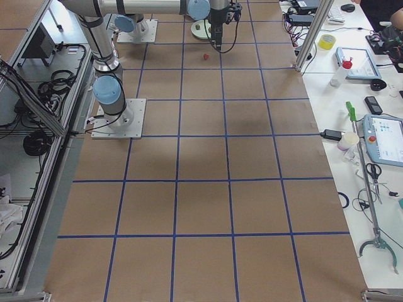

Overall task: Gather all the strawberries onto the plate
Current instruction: 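Grasp the last strawberry with the left gripper while the right gripper withdraws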

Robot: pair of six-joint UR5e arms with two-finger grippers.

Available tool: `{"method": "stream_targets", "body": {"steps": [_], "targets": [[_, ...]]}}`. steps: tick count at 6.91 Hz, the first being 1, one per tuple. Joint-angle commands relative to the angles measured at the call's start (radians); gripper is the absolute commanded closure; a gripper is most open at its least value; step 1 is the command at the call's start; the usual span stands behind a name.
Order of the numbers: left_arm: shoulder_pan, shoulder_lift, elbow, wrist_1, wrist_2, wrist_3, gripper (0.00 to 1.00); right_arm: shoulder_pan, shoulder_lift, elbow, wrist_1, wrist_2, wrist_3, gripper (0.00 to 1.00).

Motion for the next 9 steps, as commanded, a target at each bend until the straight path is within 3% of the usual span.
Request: {"method": "stream_targets", "body": {"steps": [1,3,4,7,9], "targets": [[-0.086,-0.05,-0.004,0.04,-0.001,-0.116,0.1,-0.023,-0.009,-0.064,0.036,0.01,-0.036,0.0],[-0.104,-0.085,-0.009,0.042,-0.004,-0.121,0.1,-0.021,-0.027,-0.062,0.026,0.007,-0.104,0.0],[-0.109,-0.094,-0.012,0.042,0.008,-0.107,0.24,-0.021,-0.029,-0.05,0.023,0.009,-0.105,0.0],[-0.109,-0.107,-0.013,0.042,0.013,-0.106,0.45,-0.021,-0.029,-0.033,0.011,0.012,-0.109,0.0],[-0.109,-0.099,-0.007,0.042,0.013,-0.103,0.85,-0.018,-0.029,-0.033,0.009,0.013,-0.111,0.0]]}}
